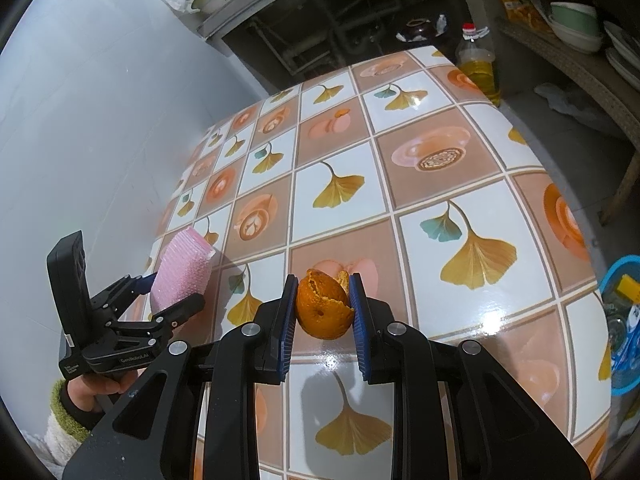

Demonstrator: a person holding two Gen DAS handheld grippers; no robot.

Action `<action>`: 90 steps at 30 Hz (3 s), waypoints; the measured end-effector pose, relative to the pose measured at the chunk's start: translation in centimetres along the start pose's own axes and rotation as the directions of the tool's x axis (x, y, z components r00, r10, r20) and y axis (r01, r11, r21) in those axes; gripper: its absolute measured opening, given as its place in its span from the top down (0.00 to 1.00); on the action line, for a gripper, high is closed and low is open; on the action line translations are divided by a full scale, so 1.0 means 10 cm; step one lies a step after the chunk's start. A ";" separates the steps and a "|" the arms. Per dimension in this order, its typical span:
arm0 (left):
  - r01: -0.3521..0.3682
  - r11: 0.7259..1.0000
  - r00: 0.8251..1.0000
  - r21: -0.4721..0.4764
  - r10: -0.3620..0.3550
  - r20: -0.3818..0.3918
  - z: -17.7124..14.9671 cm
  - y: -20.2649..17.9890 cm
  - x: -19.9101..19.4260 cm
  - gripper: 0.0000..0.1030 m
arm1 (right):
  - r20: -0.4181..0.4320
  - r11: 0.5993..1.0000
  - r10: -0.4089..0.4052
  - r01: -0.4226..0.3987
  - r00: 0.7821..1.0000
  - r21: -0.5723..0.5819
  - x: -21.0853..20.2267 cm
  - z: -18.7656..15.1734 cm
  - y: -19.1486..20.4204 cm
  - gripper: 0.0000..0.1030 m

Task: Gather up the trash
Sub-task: 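Lift the orange peel with the right tool while the left tool holds the sponge, then carry the sponge and orange peel over the blue basket with both tools, then open both tools to drop the sponge and peel into the basket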

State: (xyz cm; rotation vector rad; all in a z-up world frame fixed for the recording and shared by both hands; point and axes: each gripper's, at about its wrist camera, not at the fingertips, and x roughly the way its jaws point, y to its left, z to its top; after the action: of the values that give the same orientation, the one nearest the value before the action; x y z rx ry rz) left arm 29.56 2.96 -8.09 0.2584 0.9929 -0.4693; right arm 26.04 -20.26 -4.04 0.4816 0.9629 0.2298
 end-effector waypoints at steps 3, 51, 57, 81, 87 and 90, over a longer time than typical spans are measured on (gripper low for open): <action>0.003 1.000 1.000 0.003 -0.003 0.001 0.01 -0.02 -0.01 0.19 | 0.006 1.000 0.000 0.000 1.000 0.001 -0.02 0.00 -0.01 0.77; 0.589 0.682 0.806 0.434 -0.458 -0.375 1.21 -4.32 0.70 0.19 | 0.054 0.665 -0.449 0.293 0.892 0.687 -1.67 -1.38 -3.17 0.77; 0.603 0.683 0.782 0.413 -0.401 -0.477 1.14 -4.84 1.17 0.19 | -0.007 0.615 -0.410 0.282 0.912 0.736 -1.41 -1.52 -3.58 0.77; 0.608 0.744 0.765 0.277 -0.456 -0.454 1.30 -5.21 1.65 0.06 | -0.047 0.487 -0.449 0.288 0.892 0.824 -1.04 -1.91 -4.35 0.39; 0.621 0.725 0.772 0.297 -0.499 -0.394 1.35 -4.94 1.22 0.06 | -0.024 0.508 -0.478 0.299 0.878 0.808 -1.26 -1.97 -4.15 0.39; 0.622 0.718 0.779 0.312 -0.524 -0.345 1.35 -4.71 0.93 0.06 | 0.012 0.539 -0.487 0.289 0.873 0.791 -1.43 -1.97 -3.88 0.39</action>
State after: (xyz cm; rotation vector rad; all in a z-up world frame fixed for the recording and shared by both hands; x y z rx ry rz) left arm 20.73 -46.12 -8.76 0.3869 1.1995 -1.2652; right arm 0.79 -53.99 -22.03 1.0421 0.8751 -0.6992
